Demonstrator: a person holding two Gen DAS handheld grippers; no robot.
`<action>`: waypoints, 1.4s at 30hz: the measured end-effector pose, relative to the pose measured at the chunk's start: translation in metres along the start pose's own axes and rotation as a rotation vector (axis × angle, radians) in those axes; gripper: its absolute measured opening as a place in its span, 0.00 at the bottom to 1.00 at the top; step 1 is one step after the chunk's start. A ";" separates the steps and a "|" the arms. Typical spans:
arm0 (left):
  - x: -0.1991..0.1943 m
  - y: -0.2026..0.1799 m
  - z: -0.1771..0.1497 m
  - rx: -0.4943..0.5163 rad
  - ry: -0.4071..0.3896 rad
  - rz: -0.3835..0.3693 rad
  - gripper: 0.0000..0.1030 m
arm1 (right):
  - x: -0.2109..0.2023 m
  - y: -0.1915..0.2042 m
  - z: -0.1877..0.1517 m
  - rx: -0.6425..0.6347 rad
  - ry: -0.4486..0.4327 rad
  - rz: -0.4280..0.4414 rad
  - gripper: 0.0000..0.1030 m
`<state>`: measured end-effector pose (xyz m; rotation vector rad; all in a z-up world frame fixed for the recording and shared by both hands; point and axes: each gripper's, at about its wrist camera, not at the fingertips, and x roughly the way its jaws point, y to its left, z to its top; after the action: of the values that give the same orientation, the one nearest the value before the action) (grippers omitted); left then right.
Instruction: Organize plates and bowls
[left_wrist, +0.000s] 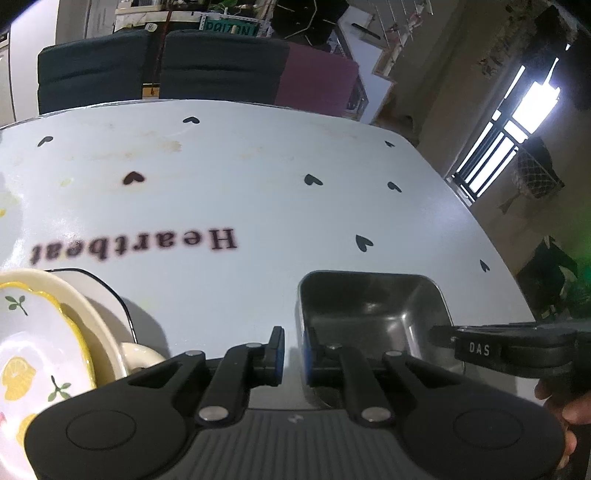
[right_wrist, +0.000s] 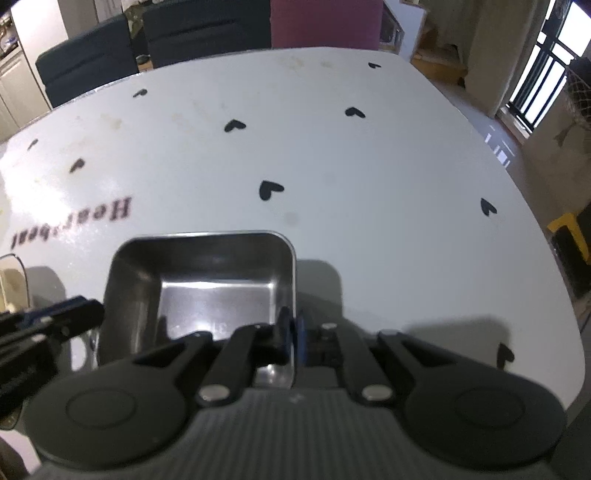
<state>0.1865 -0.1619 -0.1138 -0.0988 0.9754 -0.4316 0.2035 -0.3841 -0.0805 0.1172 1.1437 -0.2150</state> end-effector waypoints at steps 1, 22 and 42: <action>0.000 0.000 0.000 0.003 0.000 0.004 0.11 | 0.001 0.000 0.000 0.001 0.001 0.000 0.05; 0.007 -0.009 -0.006 0.030 0.057 -0.017 0.12 | 0.007 -0.014 -0.002 0.012 0.036 0.053 0.04; 0.003 -0.015 -0.009 0.035 0.075 -0.021 0.12 | 0.000 -0.017 -0.005 -0.009 -0.019 0.061 0.07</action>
<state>0.1756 -0.1759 -0.1170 -0.0611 1.0412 -0.4743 0.1949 -0.4001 -0.0827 0.1413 1.1204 -0.1563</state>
